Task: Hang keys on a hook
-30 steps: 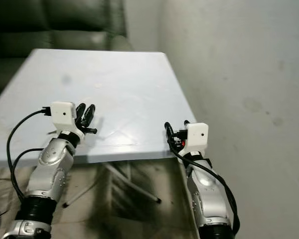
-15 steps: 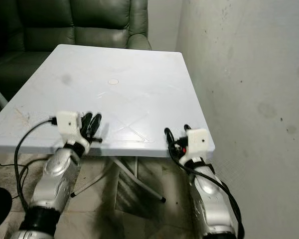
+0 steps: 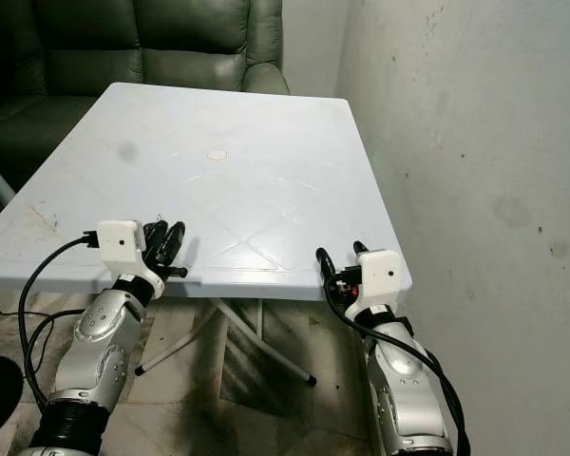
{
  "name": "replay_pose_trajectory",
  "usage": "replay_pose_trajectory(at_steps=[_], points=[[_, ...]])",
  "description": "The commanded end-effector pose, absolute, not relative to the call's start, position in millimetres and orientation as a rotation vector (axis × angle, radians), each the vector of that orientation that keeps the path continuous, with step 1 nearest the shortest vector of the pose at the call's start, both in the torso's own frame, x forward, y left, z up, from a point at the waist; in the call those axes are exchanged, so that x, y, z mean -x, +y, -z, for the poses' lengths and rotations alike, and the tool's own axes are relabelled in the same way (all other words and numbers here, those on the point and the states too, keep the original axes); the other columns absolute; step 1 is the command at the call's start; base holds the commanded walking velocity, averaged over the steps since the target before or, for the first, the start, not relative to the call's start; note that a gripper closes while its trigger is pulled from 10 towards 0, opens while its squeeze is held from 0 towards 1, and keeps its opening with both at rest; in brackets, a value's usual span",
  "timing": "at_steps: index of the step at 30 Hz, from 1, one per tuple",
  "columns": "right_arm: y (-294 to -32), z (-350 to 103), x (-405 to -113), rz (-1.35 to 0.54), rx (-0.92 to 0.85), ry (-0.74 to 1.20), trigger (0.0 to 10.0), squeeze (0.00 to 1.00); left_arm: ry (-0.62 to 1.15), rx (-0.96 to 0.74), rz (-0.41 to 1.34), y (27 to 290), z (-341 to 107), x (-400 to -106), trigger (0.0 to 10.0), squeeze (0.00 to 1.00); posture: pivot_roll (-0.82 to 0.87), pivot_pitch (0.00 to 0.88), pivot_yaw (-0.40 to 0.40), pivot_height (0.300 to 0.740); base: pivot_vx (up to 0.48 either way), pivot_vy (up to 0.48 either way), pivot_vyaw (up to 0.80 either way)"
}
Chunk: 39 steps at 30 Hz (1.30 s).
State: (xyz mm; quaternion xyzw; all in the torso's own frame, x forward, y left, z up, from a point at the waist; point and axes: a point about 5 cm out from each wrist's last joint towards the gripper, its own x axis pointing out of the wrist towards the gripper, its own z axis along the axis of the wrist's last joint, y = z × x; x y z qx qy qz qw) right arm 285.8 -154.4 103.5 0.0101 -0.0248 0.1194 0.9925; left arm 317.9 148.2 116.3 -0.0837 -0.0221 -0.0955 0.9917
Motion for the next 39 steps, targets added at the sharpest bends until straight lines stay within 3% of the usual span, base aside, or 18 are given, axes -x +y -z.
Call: replay_pose_trajectory(at_steps=[1,29,34,39], points=[[-157.3,-106.7,-285.6,-0.23,-0.026,-0.065,10.0,0.0,-0.059,0.162,0.191,149.1,-121.5,-318.0,10.0,0.0,-0.06,0.0,-0.05,0.74,0.0,0.296,0.0],[-160.8,-107.6,-286.9,-0.235,0.002,-0.056,10.0,0.0,-0.06,0.157,0.198,148.4,-125.7,-319.1,10.0,0.0,-0.05,0.0,-0.057,0.74,0.0,0.447,0.0],[-160.8,-108.2,-287.8,-0.24,0.021,-0.052,10.0,0.0,-0.06,0.155,0.198,148.1,-126.1,-319.2,10.0,0.0,-0.06,0.0,-0.057,0.74,0.0,0.48,0.8],[-159.8,-107.8,-287.6,-0.239,-0.006,-0.054,10.0,0.0,-0.058,0.154,0.199,147.9,-126.1,-319.4,10.0,0.0,-0.05,0.0,-0.06,0.74,0.0,0.48,0.0]])
